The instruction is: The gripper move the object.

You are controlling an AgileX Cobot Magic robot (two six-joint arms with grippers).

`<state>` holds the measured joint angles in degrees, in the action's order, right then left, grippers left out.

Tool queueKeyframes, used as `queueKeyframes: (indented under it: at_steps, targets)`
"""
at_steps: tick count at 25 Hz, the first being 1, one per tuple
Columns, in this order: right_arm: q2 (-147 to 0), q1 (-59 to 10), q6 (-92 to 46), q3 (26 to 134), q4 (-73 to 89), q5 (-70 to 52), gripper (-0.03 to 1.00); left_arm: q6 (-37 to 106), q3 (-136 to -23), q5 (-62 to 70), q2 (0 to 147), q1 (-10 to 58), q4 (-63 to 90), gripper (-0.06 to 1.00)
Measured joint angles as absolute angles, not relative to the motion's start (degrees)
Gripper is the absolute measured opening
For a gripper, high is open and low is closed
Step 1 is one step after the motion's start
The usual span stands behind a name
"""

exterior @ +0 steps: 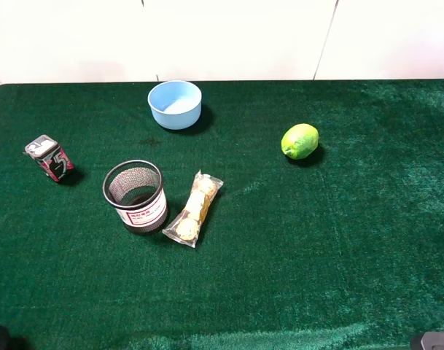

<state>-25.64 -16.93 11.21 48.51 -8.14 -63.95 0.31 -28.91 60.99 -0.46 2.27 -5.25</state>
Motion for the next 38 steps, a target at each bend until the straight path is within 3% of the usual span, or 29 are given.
queueKeyframes:
  at_steps: [11, 21, 38]
  targets:
    - [-8.7, -5.0, 5.0, 36.4, -1.0, -57.1, 0.69, 0.3, -28.9, 61.0, -0.5, 2.3, -5.2, 0.96]
    - [0.3, -4.1, 1.2, 28.6, 2.1, -58.4, 0.69, 0.0, -28.9, 61.0, -0.5, 2.3, -5.2, 0.96]
    - [0.4, -2.5, 1.1, 28.2, 2.3, -58.4, 0.69, 0.0, -28.9, 61.0, -0.5, 2.3, -5.2, 0.96]
